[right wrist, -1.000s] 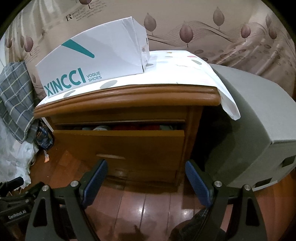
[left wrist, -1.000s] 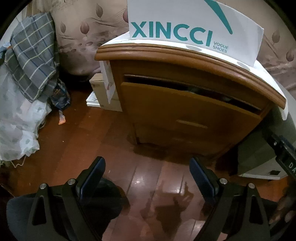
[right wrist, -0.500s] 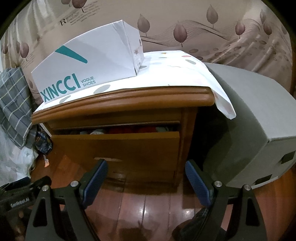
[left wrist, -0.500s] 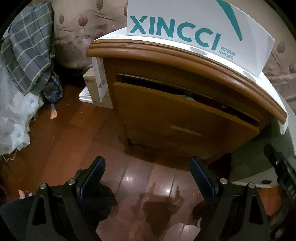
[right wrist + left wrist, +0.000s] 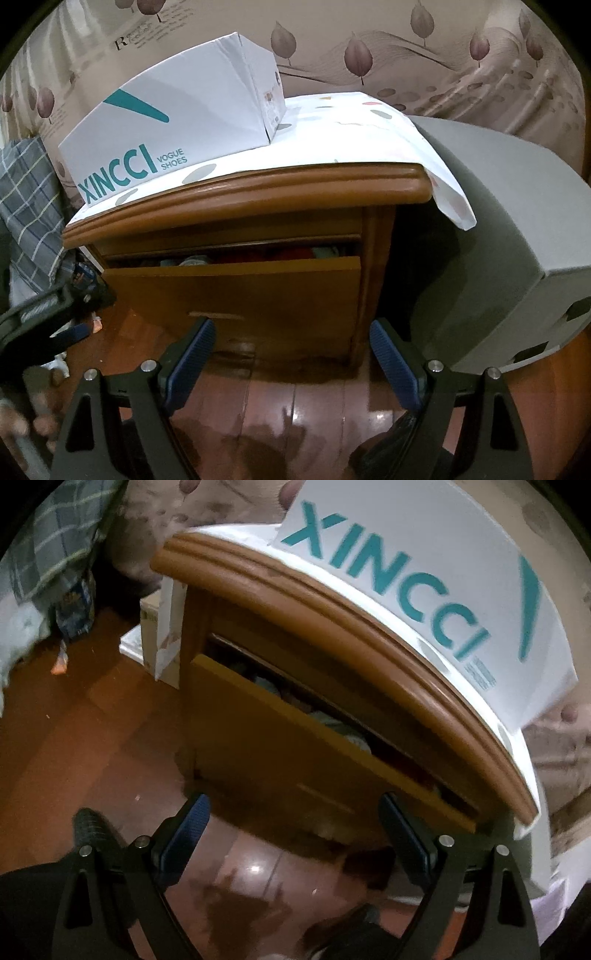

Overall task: Take underwear out of drawer
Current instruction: 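Hook the drawer front with the left tool and pull it open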

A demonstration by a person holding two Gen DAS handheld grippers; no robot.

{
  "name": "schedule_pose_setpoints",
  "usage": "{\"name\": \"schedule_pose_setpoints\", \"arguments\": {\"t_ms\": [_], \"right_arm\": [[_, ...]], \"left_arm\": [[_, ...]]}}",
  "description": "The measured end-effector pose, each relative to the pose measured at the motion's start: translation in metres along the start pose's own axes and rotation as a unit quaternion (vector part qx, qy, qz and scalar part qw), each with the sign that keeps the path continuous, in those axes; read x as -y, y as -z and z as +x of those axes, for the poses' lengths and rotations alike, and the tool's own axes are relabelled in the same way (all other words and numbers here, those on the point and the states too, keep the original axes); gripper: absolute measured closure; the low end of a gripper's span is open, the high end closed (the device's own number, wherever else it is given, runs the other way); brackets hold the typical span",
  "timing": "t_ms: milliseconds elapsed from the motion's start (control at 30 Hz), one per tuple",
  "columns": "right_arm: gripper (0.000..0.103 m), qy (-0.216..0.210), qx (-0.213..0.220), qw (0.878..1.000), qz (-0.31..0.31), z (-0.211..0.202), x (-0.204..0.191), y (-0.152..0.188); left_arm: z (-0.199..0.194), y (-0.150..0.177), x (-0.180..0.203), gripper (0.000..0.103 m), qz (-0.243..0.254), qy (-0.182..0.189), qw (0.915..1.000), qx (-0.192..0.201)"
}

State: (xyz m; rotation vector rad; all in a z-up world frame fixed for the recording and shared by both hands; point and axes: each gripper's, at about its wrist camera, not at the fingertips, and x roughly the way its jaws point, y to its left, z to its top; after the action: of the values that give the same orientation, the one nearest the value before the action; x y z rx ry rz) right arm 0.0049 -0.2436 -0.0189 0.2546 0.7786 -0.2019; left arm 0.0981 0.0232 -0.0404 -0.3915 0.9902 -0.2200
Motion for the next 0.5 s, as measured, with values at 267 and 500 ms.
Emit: {"name": "schedule_pose_setpoints", "arguments": {"t_ms": [267,500], "right_arm": [[0.015,-0.004,-0.012,1.0,0.003,0.005,0.001,0.001],[0.015,-0.006,-0.017,1.0,0.001,0.007,0.001,0.001]], "left_arm": [[0.035,-0.023,-0.014,0.012,-0.063,0.022,0.9978,-0.002],[0.063,-0.032,-0.033,0.013,-0.139,0.052,0.9887,-0.023]]}}
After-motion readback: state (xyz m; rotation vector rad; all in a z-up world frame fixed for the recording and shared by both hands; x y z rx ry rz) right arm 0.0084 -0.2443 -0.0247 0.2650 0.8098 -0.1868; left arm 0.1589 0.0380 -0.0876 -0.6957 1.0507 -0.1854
